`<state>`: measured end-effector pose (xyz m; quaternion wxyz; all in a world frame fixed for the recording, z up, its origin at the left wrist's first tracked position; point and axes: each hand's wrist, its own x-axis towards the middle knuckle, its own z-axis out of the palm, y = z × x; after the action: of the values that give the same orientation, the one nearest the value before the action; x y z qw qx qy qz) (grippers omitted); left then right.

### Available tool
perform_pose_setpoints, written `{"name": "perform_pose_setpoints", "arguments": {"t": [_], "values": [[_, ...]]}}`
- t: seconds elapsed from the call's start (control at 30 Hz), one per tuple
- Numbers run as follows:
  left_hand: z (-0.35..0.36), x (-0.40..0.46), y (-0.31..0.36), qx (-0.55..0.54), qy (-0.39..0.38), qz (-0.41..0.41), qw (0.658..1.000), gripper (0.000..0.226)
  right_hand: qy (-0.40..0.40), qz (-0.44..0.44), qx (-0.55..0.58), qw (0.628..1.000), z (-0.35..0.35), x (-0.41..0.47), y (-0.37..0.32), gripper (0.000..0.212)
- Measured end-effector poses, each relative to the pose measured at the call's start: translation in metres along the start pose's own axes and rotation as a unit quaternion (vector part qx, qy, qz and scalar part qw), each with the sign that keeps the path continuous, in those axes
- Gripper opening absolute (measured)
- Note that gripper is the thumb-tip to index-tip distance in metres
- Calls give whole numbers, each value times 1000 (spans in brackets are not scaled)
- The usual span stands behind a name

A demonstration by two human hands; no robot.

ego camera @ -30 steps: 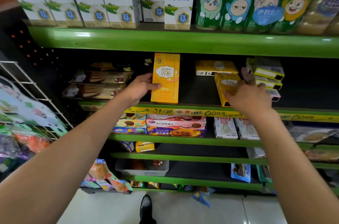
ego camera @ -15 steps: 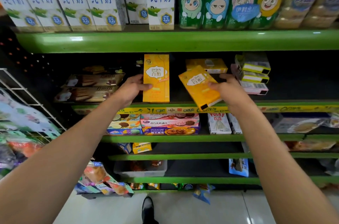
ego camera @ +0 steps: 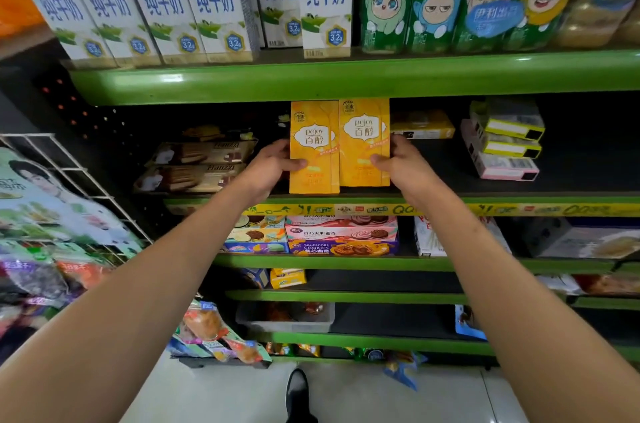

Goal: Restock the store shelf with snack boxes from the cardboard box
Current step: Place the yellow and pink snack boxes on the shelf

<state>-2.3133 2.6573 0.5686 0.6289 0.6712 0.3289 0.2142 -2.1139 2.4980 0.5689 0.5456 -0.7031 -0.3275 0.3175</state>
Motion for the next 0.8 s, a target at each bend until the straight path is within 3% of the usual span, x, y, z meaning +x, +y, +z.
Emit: {"name": "perform_pose_setpoints", "arguments": {"t": [0.33,0.5,0.63,0.8], "values": [[-3,0,-1,-33,5,12,999,47,-38,8,41,998,-3,1,2,39],[-1,0,0,-46,3,26,999,41,-40,46,57,996,-3,3,1,66],[0,0,1,-49,1,27,998,42,-48,36,47,997,-4,2,0,39],[0,-1,0,-49,0,28,998,41,-47,32,50,997,-3,2,0,42]]}}
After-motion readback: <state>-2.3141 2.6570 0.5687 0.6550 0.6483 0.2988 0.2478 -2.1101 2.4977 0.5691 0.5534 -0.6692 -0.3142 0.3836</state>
